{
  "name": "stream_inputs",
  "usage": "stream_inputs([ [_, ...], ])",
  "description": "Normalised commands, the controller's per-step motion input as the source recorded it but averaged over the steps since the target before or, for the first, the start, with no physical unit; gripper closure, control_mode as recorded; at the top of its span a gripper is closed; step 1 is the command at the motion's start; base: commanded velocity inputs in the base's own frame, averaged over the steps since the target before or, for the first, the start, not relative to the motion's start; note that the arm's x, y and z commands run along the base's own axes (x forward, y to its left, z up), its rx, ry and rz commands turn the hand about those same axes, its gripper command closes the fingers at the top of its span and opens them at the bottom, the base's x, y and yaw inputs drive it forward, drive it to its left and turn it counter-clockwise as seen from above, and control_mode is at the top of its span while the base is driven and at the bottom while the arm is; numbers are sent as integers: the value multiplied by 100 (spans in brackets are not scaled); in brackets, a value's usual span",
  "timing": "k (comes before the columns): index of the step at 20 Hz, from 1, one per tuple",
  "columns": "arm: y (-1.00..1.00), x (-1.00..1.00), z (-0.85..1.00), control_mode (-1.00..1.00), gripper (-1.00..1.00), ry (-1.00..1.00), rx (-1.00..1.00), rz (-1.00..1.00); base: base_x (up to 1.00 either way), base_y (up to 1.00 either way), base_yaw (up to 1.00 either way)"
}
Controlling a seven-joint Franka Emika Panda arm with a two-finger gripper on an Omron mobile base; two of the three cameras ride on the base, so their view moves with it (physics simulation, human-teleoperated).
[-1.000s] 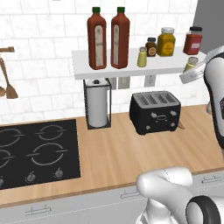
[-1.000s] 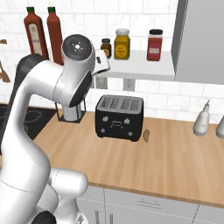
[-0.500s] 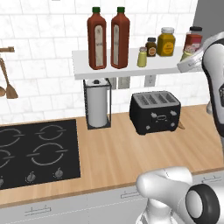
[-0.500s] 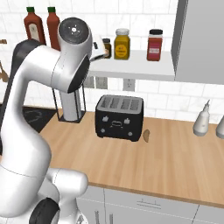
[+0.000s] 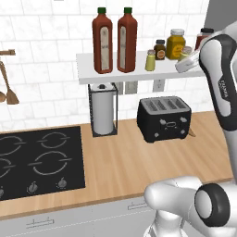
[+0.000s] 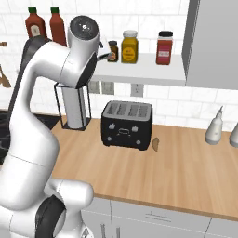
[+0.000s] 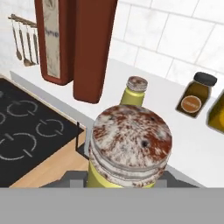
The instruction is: Put the shaker and condiment bottle from the counter next to their counterparts in the cabinet.
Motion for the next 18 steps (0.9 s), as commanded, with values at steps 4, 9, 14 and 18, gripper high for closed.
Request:
stream_inputs([
  [4, -10, 38, -20, -100, 100, 0, 0, 9, 0, 0, 0],
  [9, -1, 43, -2, -100, 100, 0, 0, 0, 0, 0, 0],
  [14, 0, 45, 0, -100, 100, 5, 0, 0, 0, 0, 0],
  [18, 0, 35, -6, -100, 100, 15, 0, 1, 0, 0, 0],
])
